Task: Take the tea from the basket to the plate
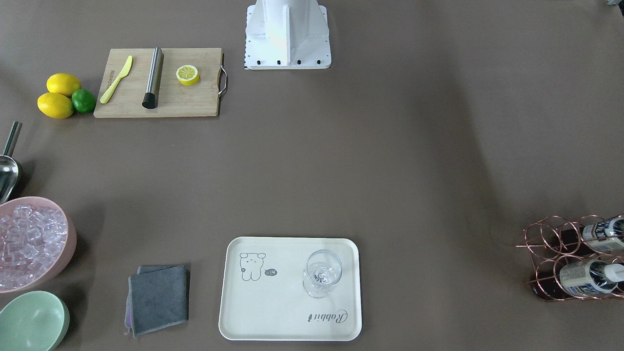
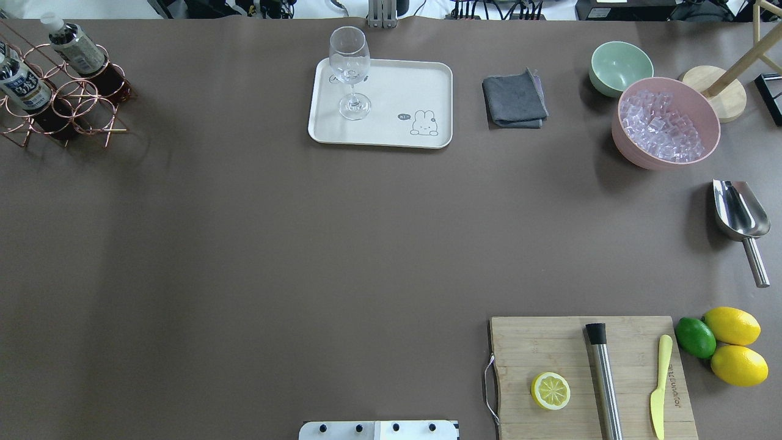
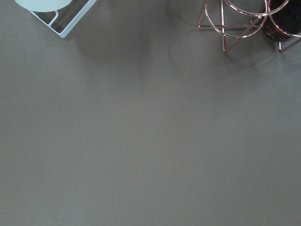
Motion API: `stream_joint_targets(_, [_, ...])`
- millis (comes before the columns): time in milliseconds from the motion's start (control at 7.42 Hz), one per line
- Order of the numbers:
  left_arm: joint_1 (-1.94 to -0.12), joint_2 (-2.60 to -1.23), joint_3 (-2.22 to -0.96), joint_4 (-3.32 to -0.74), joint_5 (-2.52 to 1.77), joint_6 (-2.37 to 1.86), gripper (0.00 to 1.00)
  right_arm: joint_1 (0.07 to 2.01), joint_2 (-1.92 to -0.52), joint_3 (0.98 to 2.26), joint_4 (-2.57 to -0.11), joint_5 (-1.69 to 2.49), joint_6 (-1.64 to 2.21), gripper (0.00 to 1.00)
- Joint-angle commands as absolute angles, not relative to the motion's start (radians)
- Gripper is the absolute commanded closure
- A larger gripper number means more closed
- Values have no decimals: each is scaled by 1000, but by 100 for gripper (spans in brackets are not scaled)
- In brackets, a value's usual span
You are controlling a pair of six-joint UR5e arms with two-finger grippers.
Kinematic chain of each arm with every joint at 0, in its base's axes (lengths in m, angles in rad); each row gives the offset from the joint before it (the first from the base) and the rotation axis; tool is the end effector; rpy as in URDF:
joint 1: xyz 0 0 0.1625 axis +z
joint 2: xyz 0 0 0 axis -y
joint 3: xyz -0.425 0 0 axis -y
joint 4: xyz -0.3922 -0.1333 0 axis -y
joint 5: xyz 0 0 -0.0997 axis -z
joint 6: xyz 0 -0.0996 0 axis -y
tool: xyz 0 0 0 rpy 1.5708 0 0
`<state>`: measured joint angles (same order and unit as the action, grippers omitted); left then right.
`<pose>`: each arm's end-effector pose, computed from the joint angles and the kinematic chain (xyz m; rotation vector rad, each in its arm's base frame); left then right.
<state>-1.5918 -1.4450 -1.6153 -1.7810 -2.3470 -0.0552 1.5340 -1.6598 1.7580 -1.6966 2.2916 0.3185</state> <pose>-0.0729 -0.4442 0.6737 0.1091 0.7770 -0.0222 0.0510 -0.4523 0.6249 -0.1539 -0.7072 0.2793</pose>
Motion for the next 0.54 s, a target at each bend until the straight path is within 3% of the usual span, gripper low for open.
stream_joint_targets(0, [-1591,-1445,-1617,-1781,-2349,-55,2,1534,-1660,1758,-1697,2292,319,0])
stream_joint_targets(404, [-1591,-1454,-1628,-1782,-2349,-55,2,1534,-1658,1758,-1695,2292,318,0])
